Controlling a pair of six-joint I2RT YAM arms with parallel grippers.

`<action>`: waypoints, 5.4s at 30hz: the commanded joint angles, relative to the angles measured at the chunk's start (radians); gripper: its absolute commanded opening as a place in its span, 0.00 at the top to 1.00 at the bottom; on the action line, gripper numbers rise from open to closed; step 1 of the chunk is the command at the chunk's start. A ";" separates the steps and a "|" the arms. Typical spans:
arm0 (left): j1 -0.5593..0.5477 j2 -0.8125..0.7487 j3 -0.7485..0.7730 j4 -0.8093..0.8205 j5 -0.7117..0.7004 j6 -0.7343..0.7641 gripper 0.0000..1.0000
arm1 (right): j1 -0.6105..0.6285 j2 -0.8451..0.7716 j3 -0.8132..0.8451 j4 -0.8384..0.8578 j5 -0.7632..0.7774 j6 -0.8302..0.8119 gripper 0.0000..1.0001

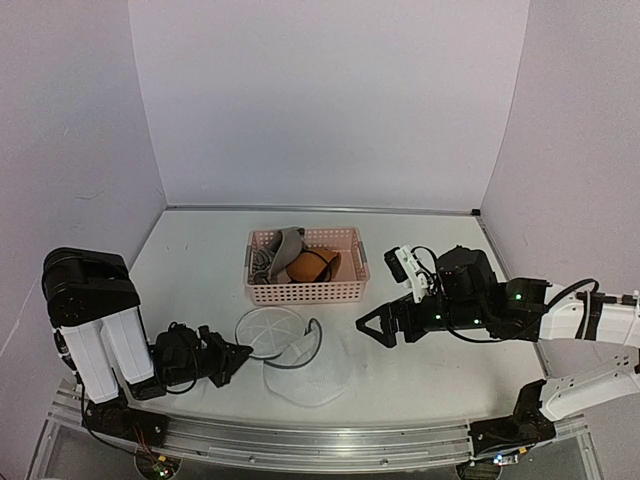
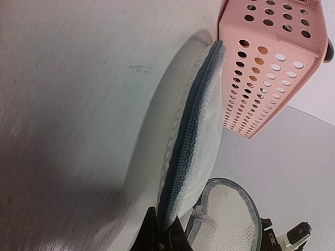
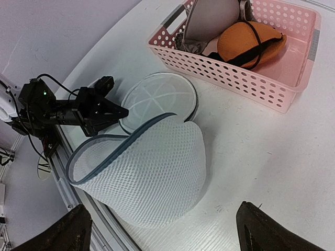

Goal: Unzip the laundry bag and remove the bra
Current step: Pick up the laundry bag at the center of the board, then hold the laundry bag at the center of the board.

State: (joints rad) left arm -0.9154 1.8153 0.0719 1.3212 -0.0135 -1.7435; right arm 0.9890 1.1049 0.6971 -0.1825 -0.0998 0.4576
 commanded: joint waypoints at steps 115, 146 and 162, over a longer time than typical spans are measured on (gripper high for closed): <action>-0.763 -0.256 1.057 -1.968 -1.253 1.035 1.00 | 0.395 0.162 -0.083 0.320 0.289 0.373 0.25; -0.764 -0.277 1.030 -1.988 -1.259 0.968 1.00 | 0.393 0.367 0.125 0.184 0.476 0.534 1.00; -0.765 -0.212 1.059 -1.977 -1.358 1.166 1.00 | 0.081 0.315 0.216 0.054 0.205 0.119 1.00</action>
State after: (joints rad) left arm -1.6810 1.5913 1.0805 -0.6548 -1.2915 -0.6437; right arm 1.1168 1.4376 0.8280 -0.1184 0.2192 0.7258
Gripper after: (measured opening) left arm 0.029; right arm 0.015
